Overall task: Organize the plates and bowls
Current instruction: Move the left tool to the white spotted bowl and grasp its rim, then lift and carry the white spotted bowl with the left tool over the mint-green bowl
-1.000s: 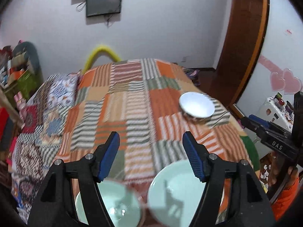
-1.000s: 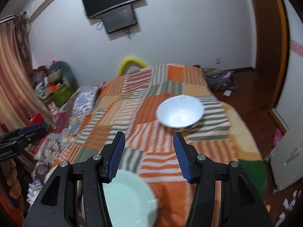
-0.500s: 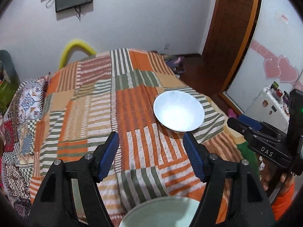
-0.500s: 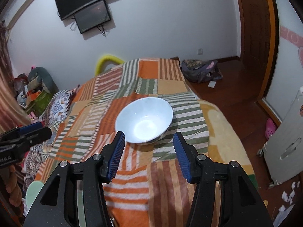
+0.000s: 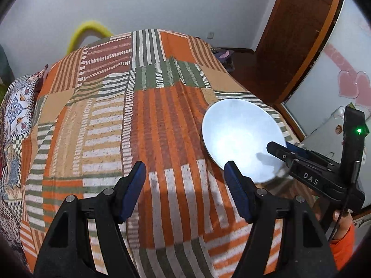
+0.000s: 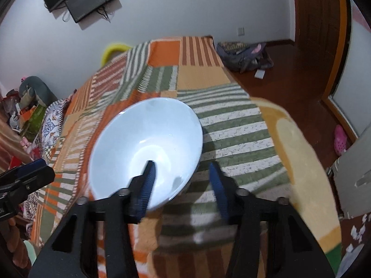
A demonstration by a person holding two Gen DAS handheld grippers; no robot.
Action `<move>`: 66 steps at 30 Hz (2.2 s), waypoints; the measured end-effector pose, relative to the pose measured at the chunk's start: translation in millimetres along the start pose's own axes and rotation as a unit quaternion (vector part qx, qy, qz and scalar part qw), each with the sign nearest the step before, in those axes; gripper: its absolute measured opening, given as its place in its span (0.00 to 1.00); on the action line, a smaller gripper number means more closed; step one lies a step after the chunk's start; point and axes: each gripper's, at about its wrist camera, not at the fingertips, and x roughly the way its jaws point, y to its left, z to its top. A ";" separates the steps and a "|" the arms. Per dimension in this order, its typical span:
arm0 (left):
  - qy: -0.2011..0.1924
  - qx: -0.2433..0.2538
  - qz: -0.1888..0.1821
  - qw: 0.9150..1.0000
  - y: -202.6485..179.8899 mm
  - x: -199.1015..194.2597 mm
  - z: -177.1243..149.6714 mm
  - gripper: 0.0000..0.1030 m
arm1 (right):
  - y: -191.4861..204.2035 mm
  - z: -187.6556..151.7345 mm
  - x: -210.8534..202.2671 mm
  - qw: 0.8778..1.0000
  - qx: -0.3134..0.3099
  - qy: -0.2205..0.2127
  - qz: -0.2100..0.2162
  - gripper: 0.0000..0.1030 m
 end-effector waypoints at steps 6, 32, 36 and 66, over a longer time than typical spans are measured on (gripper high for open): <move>0.013 0.011 -0.001 1.000 -5.0 27.0 11.1 0.62 | -4.3 -1.5 9.2 1.000 -0.004 0.008 0.016 0.21; 0.049 0.064 -0.010 0.997 -36.4 65.5 4.0 0.12 | 3.6 -6.2 3.7 0.999 -0.014 0.018 0.041 0.19; 0.041 0.066 -0.013 0.997 -40.1 46.9 -1.1 0.12 | 7.7 -9.7 -12.5 0.999 -0.014 0.009 0.043 0.19; -0.048 0.034 0.000 0.998 -4.6 -169.7 -92.6 0.13 | 101.5 -63.6 -133.6 0.991 -0.071 -0.063 0.096 0.19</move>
